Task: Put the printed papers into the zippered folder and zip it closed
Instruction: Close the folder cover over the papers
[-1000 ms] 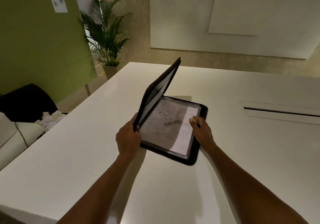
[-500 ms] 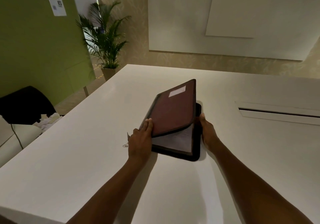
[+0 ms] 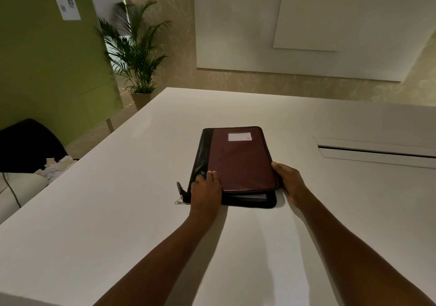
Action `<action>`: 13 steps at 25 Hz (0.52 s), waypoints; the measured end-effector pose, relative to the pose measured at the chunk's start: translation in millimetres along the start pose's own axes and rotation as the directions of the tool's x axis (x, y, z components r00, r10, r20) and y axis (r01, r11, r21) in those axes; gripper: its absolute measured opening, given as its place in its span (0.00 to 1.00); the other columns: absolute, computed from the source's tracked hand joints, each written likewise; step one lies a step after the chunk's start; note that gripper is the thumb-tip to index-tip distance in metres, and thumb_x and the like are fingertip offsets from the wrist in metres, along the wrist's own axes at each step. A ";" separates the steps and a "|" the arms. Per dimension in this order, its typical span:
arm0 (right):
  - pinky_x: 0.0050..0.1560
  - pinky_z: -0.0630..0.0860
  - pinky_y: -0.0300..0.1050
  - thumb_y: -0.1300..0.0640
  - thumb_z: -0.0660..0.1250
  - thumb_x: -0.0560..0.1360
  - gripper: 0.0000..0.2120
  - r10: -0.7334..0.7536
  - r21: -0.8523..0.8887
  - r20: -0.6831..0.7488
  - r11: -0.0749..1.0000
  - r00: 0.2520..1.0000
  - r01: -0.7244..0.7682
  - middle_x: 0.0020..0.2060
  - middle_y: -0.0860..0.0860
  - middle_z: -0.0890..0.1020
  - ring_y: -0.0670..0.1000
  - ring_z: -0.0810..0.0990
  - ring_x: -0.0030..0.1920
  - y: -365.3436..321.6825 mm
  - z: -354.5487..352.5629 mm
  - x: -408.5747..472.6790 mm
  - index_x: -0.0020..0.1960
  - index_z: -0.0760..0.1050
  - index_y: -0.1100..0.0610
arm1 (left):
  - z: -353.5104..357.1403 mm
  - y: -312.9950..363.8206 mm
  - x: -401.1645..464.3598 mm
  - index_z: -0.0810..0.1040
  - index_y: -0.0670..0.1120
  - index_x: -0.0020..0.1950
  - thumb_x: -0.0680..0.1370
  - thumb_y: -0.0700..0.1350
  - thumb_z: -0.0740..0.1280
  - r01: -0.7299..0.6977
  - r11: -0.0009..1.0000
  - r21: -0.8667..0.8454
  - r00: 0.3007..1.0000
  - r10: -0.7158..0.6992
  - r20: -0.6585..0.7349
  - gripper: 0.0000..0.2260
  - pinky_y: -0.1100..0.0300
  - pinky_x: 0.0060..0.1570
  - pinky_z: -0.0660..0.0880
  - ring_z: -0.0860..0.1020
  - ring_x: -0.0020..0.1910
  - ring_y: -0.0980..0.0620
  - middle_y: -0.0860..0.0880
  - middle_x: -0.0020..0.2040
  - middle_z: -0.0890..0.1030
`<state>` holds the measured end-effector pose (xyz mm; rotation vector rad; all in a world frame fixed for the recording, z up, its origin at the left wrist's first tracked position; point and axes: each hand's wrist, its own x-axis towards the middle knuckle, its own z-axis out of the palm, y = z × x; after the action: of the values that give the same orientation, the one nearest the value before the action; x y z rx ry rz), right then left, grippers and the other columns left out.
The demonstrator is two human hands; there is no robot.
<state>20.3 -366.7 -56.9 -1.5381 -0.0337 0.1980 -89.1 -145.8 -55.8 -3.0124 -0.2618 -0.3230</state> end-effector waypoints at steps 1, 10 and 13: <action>0.45 0.81 0.43 0.51 0.70 0.75 0.09 -0.020 -0.062 -0.020 0.998 1.000 0.019 0.46 0.52 0.87 0.56 0.85 0.51 -0.5 -2.1 1.0 0.49 0.85 0.55 | 0.1 1.7 1.7 0.58 0.37 0.75 0.83 0.38 0.53 -0.015 1.000 0.025 1.000 0.015 -0.003 0.20 0.49 0.54 0.73 0.73 0.60 0.38 0.38 0.71 0.69; 0.57 0.76 0.49 0.57 0.72 0.74 0.17 -0.103 -0.587 -0.189 0.809 0.977 -0.028 0.55 0.55 0.84 0.56 0.81 0.55 -0.2 13.0 -1.6 0.61 0.77 0.60 | 0.2 -46.4 -5.2 0.75 0.47 0.54 0.78 0.48 0.65 -0.295 0.940 -0.173 0.955 0.283 -0.090 0.07 0.56 0.37 0.70 0.81 0.47 0.46 0.50 0.50 0.81; 0.57 0.74 0.48 0.57 0.70 0.75 0.17 -0.169 -0.681 -0.176 0.732 0.970 0.004 0.56 0.56 0.83 0.58 0.81 0.57 3.1 20.1 -8.6 0.61 0.76 0.61 | 12.9 -65.8 -15.6 0.79 0.48 0.58 0.76 0.51 0.69 -0.307 0.908 -0.284 0.947 0.262 -0.186 0.13 0.56 0.40 0.74 0.82 0.52 0.48 0.51 0.54 0.83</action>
<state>8.6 -348.0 -58.4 -2.2877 0.0058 -0.0896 -113.4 -82.3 -66.5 -3.2439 0.2688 -0.6005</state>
